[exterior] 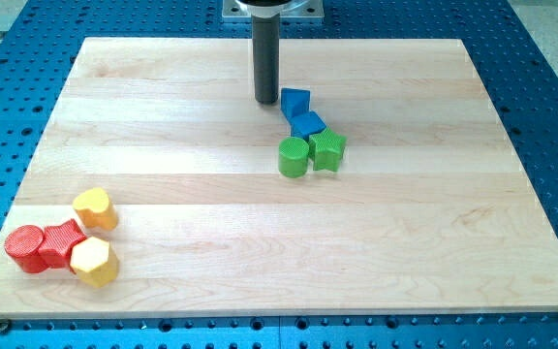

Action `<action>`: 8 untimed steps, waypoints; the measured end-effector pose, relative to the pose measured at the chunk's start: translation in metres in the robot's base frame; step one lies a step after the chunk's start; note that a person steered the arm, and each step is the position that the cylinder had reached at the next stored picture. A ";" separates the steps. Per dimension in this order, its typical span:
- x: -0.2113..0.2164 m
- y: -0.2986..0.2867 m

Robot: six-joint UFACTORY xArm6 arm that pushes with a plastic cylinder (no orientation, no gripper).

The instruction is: Push the triangle into the cube

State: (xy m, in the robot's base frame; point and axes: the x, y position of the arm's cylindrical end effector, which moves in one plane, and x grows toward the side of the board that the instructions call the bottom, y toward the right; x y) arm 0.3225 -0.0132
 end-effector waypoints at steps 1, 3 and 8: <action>0.000 0.000; 0.033 0.004; 0.023 0.034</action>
State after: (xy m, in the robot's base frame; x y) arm 0.3451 0.0203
